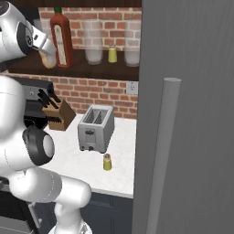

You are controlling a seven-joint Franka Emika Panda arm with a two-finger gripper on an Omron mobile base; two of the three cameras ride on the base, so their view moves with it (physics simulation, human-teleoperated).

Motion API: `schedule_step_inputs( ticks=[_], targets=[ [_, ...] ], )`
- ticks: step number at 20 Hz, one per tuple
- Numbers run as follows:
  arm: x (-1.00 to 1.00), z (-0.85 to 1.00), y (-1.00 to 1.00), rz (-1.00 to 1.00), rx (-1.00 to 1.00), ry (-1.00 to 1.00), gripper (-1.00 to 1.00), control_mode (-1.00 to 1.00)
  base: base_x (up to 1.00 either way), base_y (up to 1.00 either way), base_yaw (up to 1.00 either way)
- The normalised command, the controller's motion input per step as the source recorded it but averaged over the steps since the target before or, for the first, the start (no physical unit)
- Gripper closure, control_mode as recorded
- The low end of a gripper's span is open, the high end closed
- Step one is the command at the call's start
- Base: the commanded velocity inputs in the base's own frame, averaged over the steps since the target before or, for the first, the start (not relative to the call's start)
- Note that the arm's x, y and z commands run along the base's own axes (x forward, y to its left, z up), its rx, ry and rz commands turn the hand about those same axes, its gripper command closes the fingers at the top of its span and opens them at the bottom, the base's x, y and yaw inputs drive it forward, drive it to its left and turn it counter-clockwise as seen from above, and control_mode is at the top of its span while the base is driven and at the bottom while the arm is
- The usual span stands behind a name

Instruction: Put the shaker and condiment bottle from the counter next to their counterparts in the cabinet.

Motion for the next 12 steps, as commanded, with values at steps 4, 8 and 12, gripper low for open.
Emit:
schedule_step_inputs(
  ticks=[4,8,12],
  targets=[
    [0.18,-0.31,0.00,0.03,0.00,0.00,-1.00,-1.00,0.00,0.00,0.00],
    [0.08,-0.36,0.00,0.02,0.00,0.00,-1.00,-1.00,0.00,0.00,0.00],
    [-0.17,-0.33,-0.01,0.00,0.00,0.00,-1.00,-1.00,0.00,0.00,0.00]
  ],
)
